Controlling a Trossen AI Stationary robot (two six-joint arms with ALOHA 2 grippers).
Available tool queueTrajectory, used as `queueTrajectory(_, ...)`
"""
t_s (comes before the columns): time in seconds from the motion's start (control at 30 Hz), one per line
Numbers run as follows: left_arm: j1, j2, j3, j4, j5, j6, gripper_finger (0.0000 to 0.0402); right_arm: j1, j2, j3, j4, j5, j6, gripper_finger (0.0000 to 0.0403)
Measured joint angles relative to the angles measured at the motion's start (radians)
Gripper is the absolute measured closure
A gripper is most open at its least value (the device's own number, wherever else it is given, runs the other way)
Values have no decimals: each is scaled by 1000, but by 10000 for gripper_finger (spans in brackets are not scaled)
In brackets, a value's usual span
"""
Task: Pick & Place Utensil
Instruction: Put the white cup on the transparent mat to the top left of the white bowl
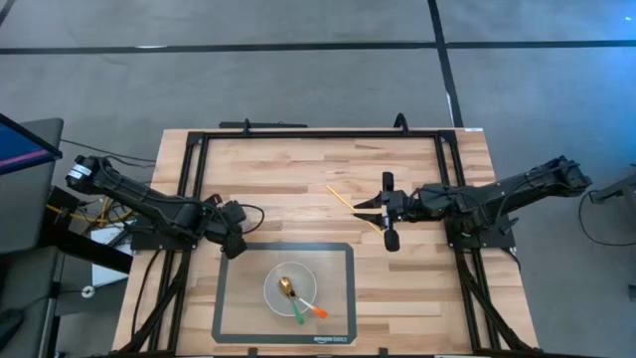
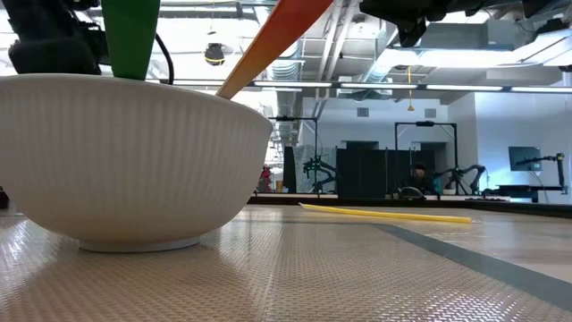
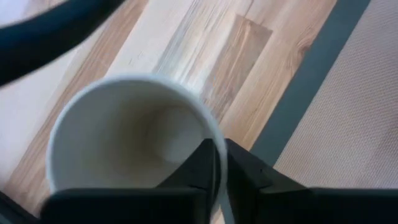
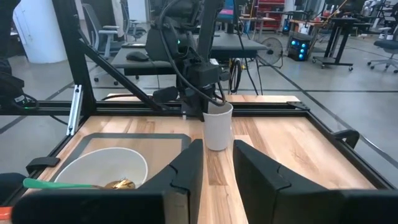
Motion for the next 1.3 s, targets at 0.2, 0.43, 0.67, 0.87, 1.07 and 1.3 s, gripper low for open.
queueTrajectory(0.2,-7,-1,2,24,1,1,384,0,0,0,0,0,0,321)
queueTrajectory(0.43,-59,0,63,52,35,-83,391,0,0,0,0,0,0,321)
queueTrajectory(0.67,-171,0,95,115,87,-186,391,0,0,0,0,0,0,321)
queueTrajectory(0.87,-295,56,96,183,92,-235,387,0,0,0,0,0,0,321)
queueTrajectory(1.07,-358,182,105,220,105,-239,390,0,0,0,0,0,0,321)
queueTrajectory(1.3,-369,236,133,253,124,-240,372,0,0,0,0,0,0,321)
